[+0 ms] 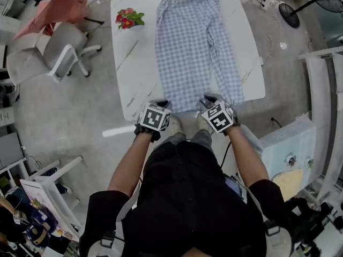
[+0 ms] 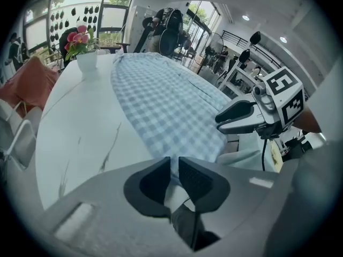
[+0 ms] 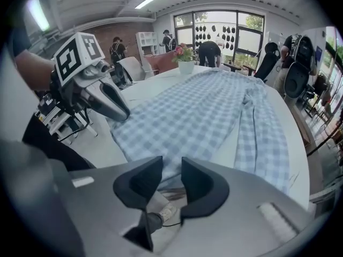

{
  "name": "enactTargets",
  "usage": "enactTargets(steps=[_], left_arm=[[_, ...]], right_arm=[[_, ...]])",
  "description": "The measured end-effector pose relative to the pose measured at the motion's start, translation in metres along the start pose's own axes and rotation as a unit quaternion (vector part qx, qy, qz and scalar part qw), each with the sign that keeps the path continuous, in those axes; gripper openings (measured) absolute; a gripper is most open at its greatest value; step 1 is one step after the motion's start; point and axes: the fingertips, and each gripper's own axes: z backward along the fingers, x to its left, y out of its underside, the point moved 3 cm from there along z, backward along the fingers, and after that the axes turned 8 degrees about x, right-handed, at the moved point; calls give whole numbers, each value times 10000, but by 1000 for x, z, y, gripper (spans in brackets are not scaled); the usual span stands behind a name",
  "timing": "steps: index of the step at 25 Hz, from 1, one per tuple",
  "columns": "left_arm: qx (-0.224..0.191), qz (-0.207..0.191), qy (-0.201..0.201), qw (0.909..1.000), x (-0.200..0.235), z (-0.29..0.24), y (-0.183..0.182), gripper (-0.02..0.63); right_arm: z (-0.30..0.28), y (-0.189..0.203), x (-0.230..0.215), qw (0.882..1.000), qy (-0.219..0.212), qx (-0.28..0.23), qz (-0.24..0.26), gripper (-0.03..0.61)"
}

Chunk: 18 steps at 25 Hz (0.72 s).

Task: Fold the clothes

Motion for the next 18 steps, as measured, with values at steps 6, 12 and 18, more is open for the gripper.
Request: enactTargets(steps=[6,12,18], left_arm=[[-352,20,21,9994,-10,12,-29,58],[-684,-49,-16,9976,-29,16,-97,58],[-770,110,-86,9969,-56,-15,-174,58]], right_arm=[[29,-15,-32,9980,445,-441,1,117],[57,-10,-112,9924,984,-645,-350,117],[63,-3,-190,9931,763,-598,-654,117]])
